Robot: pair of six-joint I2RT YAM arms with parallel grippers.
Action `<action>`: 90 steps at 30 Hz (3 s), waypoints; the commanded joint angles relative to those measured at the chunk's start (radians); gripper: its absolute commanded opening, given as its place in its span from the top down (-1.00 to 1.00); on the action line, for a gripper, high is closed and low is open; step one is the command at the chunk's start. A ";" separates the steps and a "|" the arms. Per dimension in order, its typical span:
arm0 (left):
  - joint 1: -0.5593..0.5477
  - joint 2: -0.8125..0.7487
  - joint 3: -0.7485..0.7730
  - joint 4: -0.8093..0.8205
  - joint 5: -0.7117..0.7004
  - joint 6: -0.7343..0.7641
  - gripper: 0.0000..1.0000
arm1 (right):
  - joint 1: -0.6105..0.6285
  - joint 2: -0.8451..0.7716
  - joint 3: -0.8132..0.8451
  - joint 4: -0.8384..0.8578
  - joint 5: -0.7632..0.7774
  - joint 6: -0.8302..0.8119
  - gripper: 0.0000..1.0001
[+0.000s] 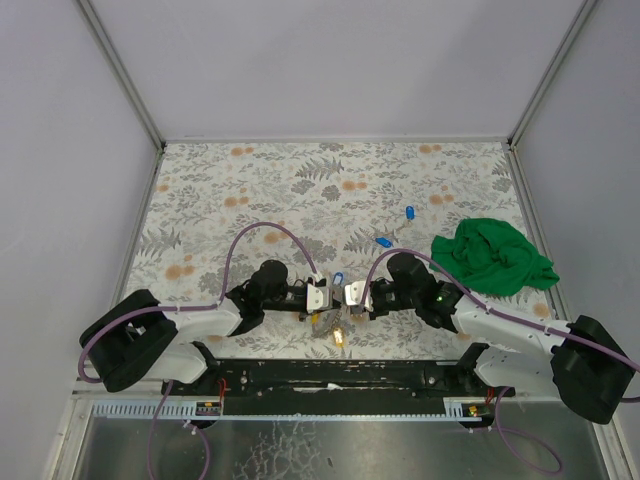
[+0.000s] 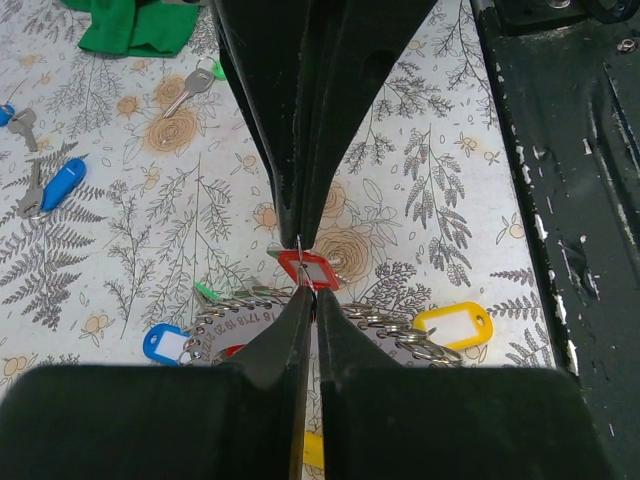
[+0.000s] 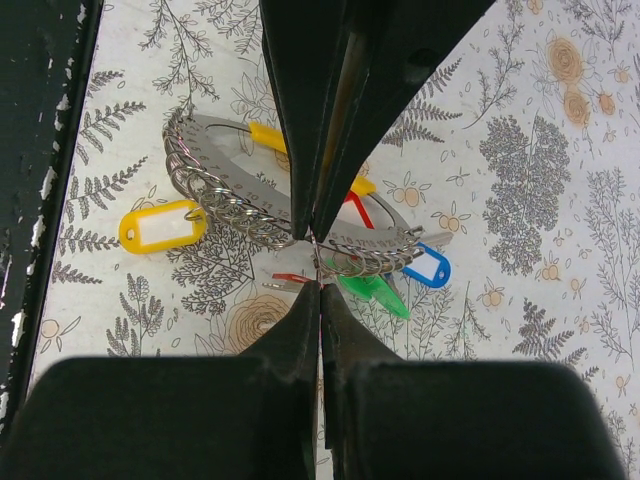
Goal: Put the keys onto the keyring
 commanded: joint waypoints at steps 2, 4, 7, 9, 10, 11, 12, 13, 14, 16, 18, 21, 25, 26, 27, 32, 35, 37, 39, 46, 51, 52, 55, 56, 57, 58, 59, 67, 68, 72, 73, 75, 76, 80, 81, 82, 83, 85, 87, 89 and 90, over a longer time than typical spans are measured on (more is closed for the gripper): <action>0.001 -0.001 0.029 0.055 0.050 0.007 1.00 | 0.017 0.003 0.024 0.073 -0.075 -0.015 1.00; 0.001 -0.003 0.029 0.055 0.054 0.008 1.00 | 0.018 0.008 0.029 0.072 -0.081 -0.017 1.00; 0.001 -0.005 0.029 0.054 0.062 0.007 1.00 | 0.021 0.013 0.033 0.068 -0.094 -0.019 1.00; 0.002 -0.006 0.030 0.049 0.057 0.007 1.00 | 0.023 0.014 0.035 0.068 -0.102 -0.020 1.00; 0.002 -0.007 0.030 0.049 0.055 0.008 1.00 | 0.024 0.016 0.036 0.066 -0.103 -0.021 1.00; 0.001 -0.010 0.030 0.049 0.055 0.007 1.00 | 0.025 0.017 0.039 0.064 -0.103 -0.022 1.00; 0.002 -0.010 0.029 0.051 0.057 0.007 1.00 | 0.028 0.020 0.040 0.064 -0.103 -0.022 1.00; 0.003 -0.010 0.030 0.054 0.057 0.004 1.00 | 0.029 0.022 0.042 0.065 -0.101 -0.022 1.00; 0.002 -0.011 0.029 0.055 0.058 0.002 1.00 | 0.033 0.024 0.043 0.066 -0.100 -0.024 1.00; 0.002 -0.011 0.028 0.058 0.056 0.002 1.00 | 0.037 0.029 0.048 0.065 -0.099 -0.027 1.00; 0.004 -0.012 0.026 0.063 0.056 0.000 1.00 | 0.041 0.033 0.052 0.064 -0.098 -0.032 1.00; 0.003 -0.013 0.022 0.076 0.056 -0.007 1.00 | 0.045 0.041 0.058 0.066 -0.099 -0.034 1.00; 0.009 -0.014 0.012 0.102 0.049 -0.021 1.00 | 0.048 0.044 0.061 0.078 -0.096 -0.034 1.00; 0.009 -0.011 0.010 0.111 0.045 -0.028 1.00 | 0.051 0.045 0.062 0.079 -0.091 -0.034 1.00; 0.010 -0.010 0.007 0.118 0.036 -0.034 1.00 | 0.053 0.046 0.061 0.083 -0.084 -0.030 1.00; 0.010 0.001 -0.017 0.193 -0.022 -0.100 1.00 | 0.064 0.053 0.060 0.111 -0.021 0.010 1.00; 0.010 0.001 -0.022 0.198 -0.024 -0.114 1.00 | 0.067 0.053 0.052 0.123 0.004 0.031 1.00; 0.011 -0.002 -0.027 0.215 -0.034 -0.125 1.00 | 0.070 0.049 0.044 0.125 0.013 0.029 1.00; 0.014 -0.006 -0.033 0.235 -0.047 -0.144 1.00 | 0.073 0.039 0.032 0.126 0.022 0.021 1.00; 0.035 -0.018 -0.063 0.303 -0.093 -0.235 1.00 | 0.077 -0.002 -0.005 0.103 0.077 0.010 1.00; 0.056 -0.034 -0.096 0.357 -0.120 -0.292 1.00 | 0.078 -0.025 -0.023 0.103 0.109 0.013 1.00; 0.063 -0.034 -0.105 0.385 -0.119 -0.311 1.00 | 0.077 -0.030 -0.028 0.105 0.118 0.015 1.00; 0.085 -0.031 -0.122 0.442 -0.090 -0.348 1.00 | 0.077 -0.045 -0.037 0.116 0.141 0.018 1.00; 0.088 -0.029 -0.122 0.445 -0.078 -0.349 1.00 | 0.077 -0.053 -0.041 0.125 0.148 0.022 1.00; 0.089 -0.026 -0.121 0.445 -0.068 -0.347 1.00 | 0.076 -0.061 -0.046 0.137 0.150 0.023 1.00; 0.090 -0.020 -0.121 0.444 -0.052 -0.342 1.00 | 0.078 -0.070 -0.050 0.146 0.147 0.026 1.00; 0.090 -0.015 -0.121 0.444 -0.036 -0.333 1.00 | 0.076 -0.076 -0.051 0.152 0.143 0.027 1.00; 0.130 0.019 -0.136 0.558 0.072 -0.341 1.00 | 0.077 -0.066 -0.084 0.296 0.110 0.103 1.00; 0.132 0.028 -0.137 0.578 0.077 -0.348 1.00 | 0.076 -0.061 -0.096 0.333 0.102 0.124 1.00; 0.150 0.050 -0.154 0.681 0.101 -0.388 1.00 | 0.074 -0.041 -0.127 0.417 0.091 0.178 1.00; 0.158 0.050 -0.158 0.696 0.105 -0.393 1.00 | 0.073 -0.040 -0.129 0.431 0.094 0.193 1.00; 0.173 0.045 -0.160 0.704 0.119 -0.393 1.00 | 0.067 -0.043 -0.129 0.445 0.096 0.216 1.00; 0.183 0.044 -0.159 0.709 0.128 -0.396 1.00 | 0.060 -0.047 -0.130 0.451 0.096 0.230 1.00; 0.229 0.065 -0.152 0.774 0.182 -0.440 1.00 | -0.002 -0.073 -0.158 0.512 0.029 0.276 1.00; 0.238 0.077 -0.150 0.800 0.197 -0.455 1.00 | -0.028 -0.079 -0.167 0.538 -0.001 0.298 1.00; 0.244 0.090 -0.149 0.824 0.209 -0.471 1.00 | -0.050 -0.083 -0.176 0.567 -0.032 0.320 1.00; 0.251 0.104 -0.148 0.850 0.218 -0.486 1.00 | -0.068 -0.087 -0.185 0.599 -0.060 0.339 1.00; 0.263 0.135 -0.144 0.898 0.236 -0.520 1.00 | -0.086 -0.087 -0.190 0.639 -0.097 0.354 1.00; 0.272 0.160 -0.138 0.933 0.248 -0.541 1.00 | -0.089 -0.080 -0.185 0.653 -0.115 0.356 1.00; 0.275 0.168 -0.130 0.936 0.252 -0.547 1.00 | -0.092 -0.064 -0.176 0.664 -0.130 0.360 1.00; 0.274 0.171 -0.124 0.936 0.252 -0.549 1.00 | -0.091 -0.056 -0.169 0.667 -0.136 0.362 1.00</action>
